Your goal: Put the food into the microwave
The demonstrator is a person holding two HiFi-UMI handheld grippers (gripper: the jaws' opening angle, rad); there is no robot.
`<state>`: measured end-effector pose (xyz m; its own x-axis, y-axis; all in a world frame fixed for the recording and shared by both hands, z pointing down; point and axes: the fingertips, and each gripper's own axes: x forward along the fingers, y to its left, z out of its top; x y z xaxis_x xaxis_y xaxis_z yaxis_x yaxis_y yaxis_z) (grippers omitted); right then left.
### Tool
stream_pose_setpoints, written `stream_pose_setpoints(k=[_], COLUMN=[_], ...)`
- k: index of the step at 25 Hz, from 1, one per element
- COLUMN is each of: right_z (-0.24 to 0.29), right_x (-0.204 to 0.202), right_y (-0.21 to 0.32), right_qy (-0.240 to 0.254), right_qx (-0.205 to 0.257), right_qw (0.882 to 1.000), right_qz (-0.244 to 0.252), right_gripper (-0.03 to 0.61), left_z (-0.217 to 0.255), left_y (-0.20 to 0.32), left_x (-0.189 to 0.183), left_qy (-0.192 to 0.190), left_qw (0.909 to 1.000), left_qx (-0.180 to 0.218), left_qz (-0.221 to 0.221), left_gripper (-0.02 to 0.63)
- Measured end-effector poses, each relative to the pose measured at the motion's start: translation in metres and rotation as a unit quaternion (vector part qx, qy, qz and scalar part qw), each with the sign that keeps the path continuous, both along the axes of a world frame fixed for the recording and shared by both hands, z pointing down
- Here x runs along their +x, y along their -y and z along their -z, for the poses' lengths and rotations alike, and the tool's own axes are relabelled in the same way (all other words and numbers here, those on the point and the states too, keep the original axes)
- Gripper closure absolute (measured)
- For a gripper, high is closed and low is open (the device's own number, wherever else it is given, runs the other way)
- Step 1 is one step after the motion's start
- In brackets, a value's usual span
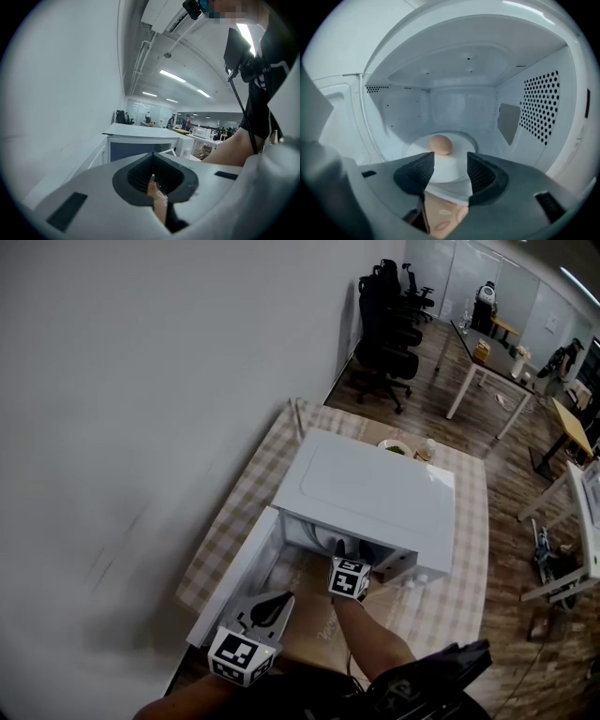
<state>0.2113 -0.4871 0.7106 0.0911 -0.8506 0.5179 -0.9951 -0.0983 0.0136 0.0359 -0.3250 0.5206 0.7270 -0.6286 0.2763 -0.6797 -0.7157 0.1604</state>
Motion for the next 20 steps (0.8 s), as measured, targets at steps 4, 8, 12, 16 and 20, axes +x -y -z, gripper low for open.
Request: stream_pose_setpoints(k=[4, 8, 12, 16, 20], right_z=[-0.014, -0.017, -0.019, -0.016, -0.016], right_x=[-0.001, 0.002, 0.004, 0.003, 0.003], right_y=[-0.005, 0.006, 0.016, 0.022, 0.03], right_qy=[-0.024, -0.029, -0.047, -0.047, -0.044], right_qx=[-0.031, -0.047, -0.059, -0.057, -0.058], right_qw=[0.999, 0.998, 0.997, 0.997, 0.997], right_qz=[0.007, 0.003, 0.002, 0.002, 0.011], right_gripper=[0.345, 0.344, 0.344, 0.344, 0.344], left_z=[0.002, 0.002, 0.004, 0.004, 0.007], left_y=[-0.003, -0.002, -0.002, -0.003, -0.003], left_x=[-0.003, -0.011, -0.019, -0.028, -0.032], left_qy=[0.004, 0.005, 0.004, 0.005, 0.007], left_qw=[0.9999, 0.9999, 0.9996, 0.9992, 0.9991], left_qx=[0.01, 0.011, 0.018, 0.013, 0.014], left_qz=[-0.002, 0.011, 0.024, 0.037, 0.039], left_gripper=[0.606, 0.606, 0.606, 0.606, 0.606])
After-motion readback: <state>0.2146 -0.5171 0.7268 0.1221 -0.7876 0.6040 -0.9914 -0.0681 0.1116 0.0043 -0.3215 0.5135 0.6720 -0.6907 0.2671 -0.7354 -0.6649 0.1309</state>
